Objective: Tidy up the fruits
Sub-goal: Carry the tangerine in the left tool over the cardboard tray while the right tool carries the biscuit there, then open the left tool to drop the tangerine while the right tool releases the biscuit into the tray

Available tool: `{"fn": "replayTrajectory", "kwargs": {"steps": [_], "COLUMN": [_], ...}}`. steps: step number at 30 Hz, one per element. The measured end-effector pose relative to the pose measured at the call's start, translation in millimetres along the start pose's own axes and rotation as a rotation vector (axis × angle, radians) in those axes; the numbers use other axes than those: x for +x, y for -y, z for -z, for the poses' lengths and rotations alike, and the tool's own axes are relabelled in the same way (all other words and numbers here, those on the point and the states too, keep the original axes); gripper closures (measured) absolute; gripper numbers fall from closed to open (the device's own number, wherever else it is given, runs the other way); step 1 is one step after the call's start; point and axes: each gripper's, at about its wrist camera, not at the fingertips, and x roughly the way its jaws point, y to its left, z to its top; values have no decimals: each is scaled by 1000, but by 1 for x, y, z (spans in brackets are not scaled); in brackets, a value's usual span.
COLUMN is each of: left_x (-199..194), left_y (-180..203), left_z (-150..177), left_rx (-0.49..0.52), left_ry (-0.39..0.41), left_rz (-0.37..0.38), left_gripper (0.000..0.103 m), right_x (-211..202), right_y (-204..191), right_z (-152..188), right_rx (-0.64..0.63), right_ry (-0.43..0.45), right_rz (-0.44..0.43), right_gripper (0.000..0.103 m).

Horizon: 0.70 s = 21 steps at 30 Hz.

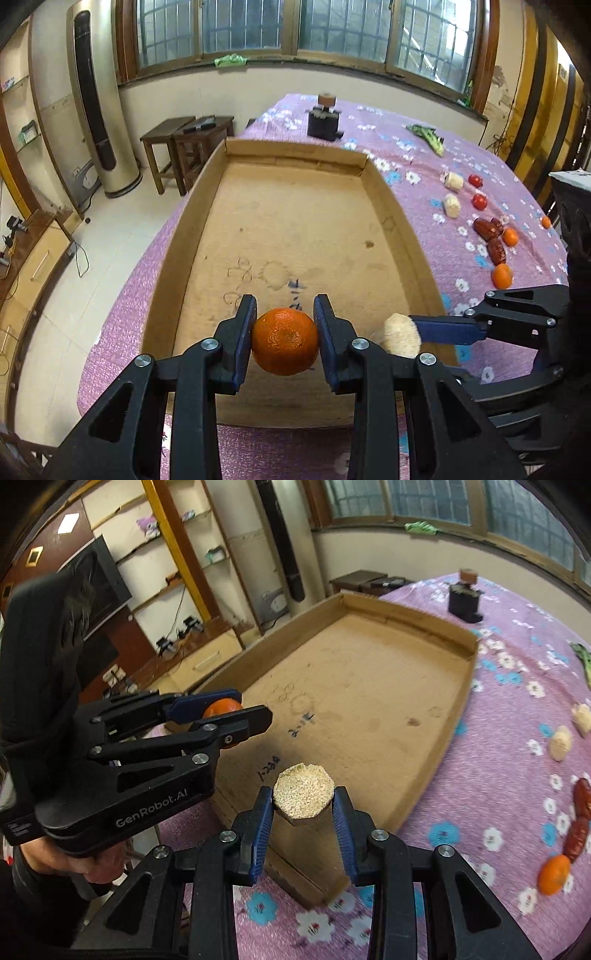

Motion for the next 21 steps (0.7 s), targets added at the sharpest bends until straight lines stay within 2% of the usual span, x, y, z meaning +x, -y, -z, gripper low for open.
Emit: {"fn": "replayTrajectory", "kwargs": {"steps": [7,12,13,14,16,19,21], "left_x": [15,25,24,23,16,7,3], "left_y": [0,-3,-3,-3,-5,-6,-5], "left_z": [5,9,9,9,7,3,1], "left_rx": [11,-10,-11,-16,-24,-28,-26], "left_ry": [-57,-97,-99,-97,-74,-52,-42], "left_rz": [-8,-6,-11,-19,-30,-33,-37], "left_gripper": [73,71,65,53,43,42,42], "right_x": [23,25,25,24,20,10,1], "right_y": [-1,-1,-1,0,1,2,3], "right_z": [-1,-1,-1,-1,-1,2,5], "right_rx": [-20,-25,-19,-15,-6,3,11], "right_ry": [-56,-62,-60,-58,-49,-28,-14], "right_rz": [4,3,-7,-14,-15,-17,-21], "right_gripper": [70,68,66,65,62,53,53]}}
